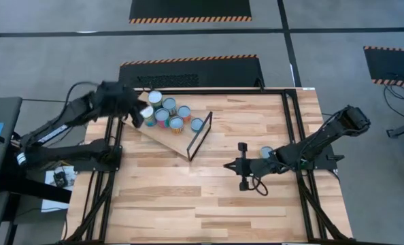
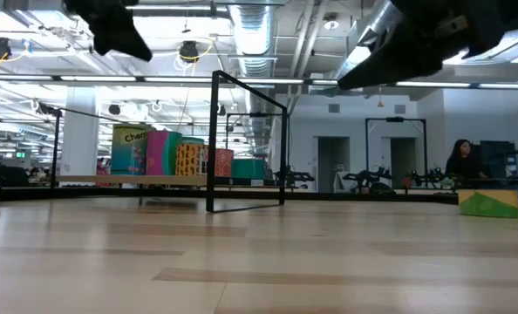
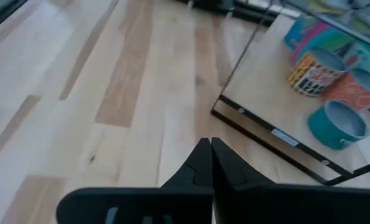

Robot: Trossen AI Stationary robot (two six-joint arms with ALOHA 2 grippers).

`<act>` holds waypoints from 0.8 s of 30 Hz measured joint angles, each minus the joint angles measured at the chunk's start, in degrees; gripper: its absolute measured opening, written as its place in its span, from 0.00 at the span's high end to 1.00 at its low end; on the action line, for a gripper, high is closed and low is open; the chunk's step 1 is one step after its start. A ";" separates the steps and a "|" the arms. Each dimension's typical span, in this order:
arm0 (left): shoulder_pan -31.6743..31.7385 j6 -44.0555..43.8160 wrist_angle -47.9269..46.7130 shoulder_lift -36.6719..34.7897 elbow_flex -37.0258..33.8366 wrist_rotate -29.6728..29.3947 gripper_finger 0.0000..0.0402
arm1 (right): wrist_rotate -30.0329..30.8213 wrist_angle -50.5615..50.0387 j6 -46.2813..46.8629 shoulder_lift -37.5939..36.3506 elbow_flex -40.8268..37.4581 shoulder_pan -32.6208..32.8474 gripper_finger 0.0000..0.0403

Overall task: Pick and place cans onto a shelf
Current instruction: Put the canned mushrooms on the shelf

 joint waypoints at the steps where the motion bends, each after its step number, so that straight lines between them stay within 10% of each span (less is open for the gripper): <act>1: -2.64 -0.80 2.76 -1.78 -1.99 0.09 0.87 | 0.08 2.76 -0.19 0.00 -1.24 0.04 0.99; 13: -27.02 -0.79 37.77 -9.51 -24.94 -1.26 0.99 | -2.35 37.23 5.17 -3.14 -22.41 -0.07 0.99; 24: -35.56 0.80 51.41 -5.46 -30.43 -7.30 0.99 | 0.74 -20.48 31.53 -21.62 -13.95 5.06 0.99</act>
